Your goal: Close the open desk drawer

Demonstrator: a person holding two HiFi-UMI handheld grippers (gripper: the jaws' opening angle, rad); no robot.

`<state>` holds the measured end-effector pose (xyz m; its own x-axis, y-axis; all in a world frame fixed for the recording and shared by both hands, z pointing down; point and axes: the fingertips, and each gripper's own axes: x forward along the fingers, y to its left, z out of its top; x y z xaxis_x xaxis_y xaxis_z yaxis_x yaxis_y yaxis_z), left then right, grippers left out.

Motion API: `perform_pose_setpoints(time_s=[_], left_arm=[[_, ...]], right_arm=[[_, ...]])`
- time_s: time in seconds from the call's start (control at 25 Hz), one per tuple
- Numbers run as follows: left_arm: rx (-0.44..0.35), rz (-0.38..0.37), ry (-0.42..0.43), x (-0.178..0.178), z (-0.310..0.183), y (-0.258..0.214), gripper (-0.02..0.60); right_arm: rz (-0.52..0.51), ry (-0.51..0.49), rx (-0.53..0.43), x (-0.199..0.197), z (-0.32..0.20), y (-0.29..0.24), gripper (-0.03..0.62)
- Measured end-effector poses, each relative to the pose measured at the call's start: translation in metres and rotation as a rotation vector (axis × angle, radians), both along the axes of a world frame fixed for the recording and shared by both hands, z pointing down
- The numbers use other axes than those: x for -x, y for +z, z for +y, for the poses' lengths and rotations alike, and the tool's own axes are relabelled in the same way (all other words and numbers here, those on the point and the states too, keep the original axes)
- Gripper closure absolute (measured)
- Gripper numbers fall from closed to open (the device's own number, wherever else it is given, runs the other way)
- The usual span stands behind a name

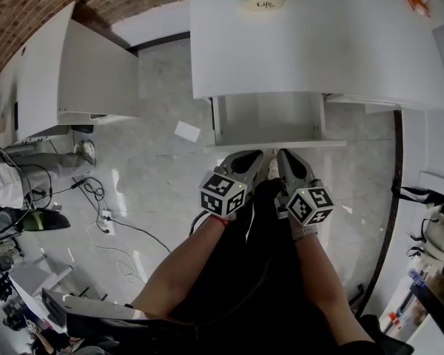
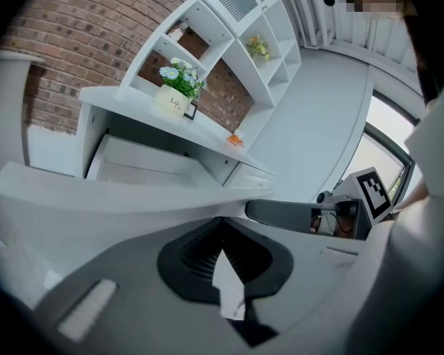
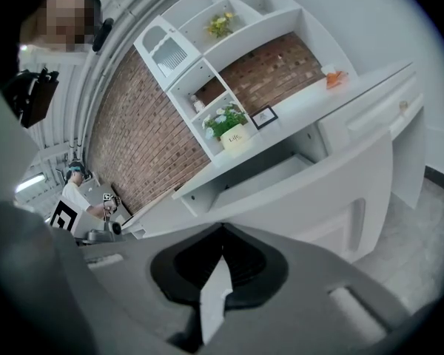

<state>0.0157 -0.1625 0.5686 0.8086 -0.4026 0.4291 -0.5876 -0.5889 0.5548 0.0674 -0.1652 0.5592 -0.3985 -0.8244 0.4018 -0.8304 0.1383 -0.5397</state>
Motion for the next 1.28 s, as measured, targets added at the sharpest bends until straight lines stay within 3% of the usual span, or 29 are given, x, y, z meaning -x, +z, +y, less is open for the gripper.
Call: perform_pose_setpoints(time_s=[0.4, 1.28], left_arm=[[0.003, -0.034, 0.0, 0.003, -0.016, -0.001, 0.578], [0.002, -0.034, -0.118, 0.012, -0.071, -0.004, 0.58]], right_arm=[[-0.009, -0.005, 0.027, 0.0, -0.016, -0.001, 0.594], [-0.045, -0.026, 0.041, -0.003, -0.068, 0.0, 0.594]])
